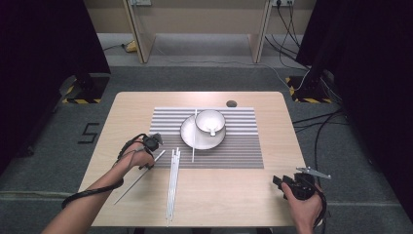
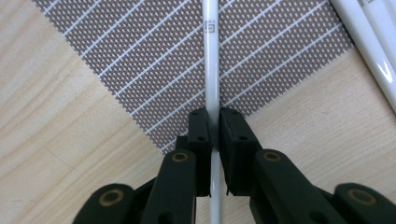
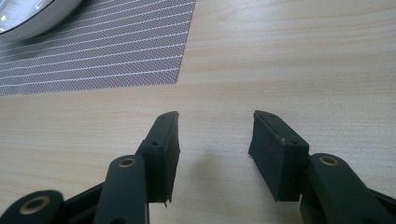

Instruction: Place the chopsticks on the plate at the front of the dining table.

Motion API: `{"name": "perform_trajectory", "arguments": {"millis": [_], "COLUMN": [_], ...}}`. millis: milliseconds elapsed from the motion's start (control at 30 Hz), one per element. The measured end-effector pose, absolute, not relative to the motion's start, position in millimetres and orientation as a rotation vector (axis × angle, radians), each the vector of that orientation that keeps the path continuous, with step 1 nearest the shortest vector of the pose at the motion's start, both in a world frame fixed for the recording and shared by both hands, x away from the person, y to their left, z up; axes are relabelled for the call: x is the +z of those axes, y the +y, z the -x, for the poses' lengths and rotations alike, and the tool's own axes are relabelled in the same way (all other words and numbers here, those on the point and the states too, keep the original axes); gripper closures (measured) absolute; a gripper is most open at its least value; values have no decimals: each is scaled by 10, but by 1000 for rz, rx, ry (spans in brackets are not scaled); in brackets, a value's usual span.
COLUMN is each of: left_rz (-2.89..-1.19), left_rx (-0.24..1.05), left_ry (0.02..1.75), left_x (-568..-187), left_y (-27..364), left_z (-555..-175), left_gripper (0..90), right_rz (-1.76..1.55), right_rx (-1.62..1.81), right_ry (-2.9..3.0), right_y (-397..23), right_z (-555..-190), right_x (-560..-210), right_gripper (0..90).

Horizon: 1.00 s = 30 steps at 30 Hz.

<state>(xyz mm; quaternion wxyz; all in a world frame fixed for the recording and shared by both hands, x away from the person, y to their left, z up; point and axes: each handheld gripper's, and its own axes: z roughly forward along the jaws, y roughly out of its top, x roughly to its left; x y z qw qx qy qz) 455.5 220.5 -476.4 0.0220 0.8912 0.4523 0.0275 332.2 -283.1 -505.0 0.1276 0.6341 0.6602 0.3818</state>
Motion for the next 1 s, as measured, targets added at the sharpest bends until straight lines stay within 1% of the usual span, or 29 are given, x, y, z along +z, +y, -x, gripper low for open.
{"name": "perform_trajectory", "arguments": {"millis": [167, 300, 467, 1000], "left_rz": [-2743, -2772, -2769, -2783], "left_rx": [61, 48, 0, -14], "left_ry": [1411, 1408, 1418, 1412], "left_x": [-4762, -4760, -4759, -4756], "left_y": [2233, 2211, 2225, 2228], "left_z": [-4569, -4595, -4630, -4646], "left_gripper": [841, 843, 845, 847], "right_rz": [-1843, -1845, -1845, -1848], "right_rx": [1108, 1113, 1113, 1119], "right_ry": [1925, 1923, 1916, 1905], "right_y": [-2823, -2825, -2841, -2843], "right_z": [-3321, -3324, -3319, -3315], "right_x": [-5051, -5053, -5047, -5038], "right_gripper": [521, 521, 521, 521]}}
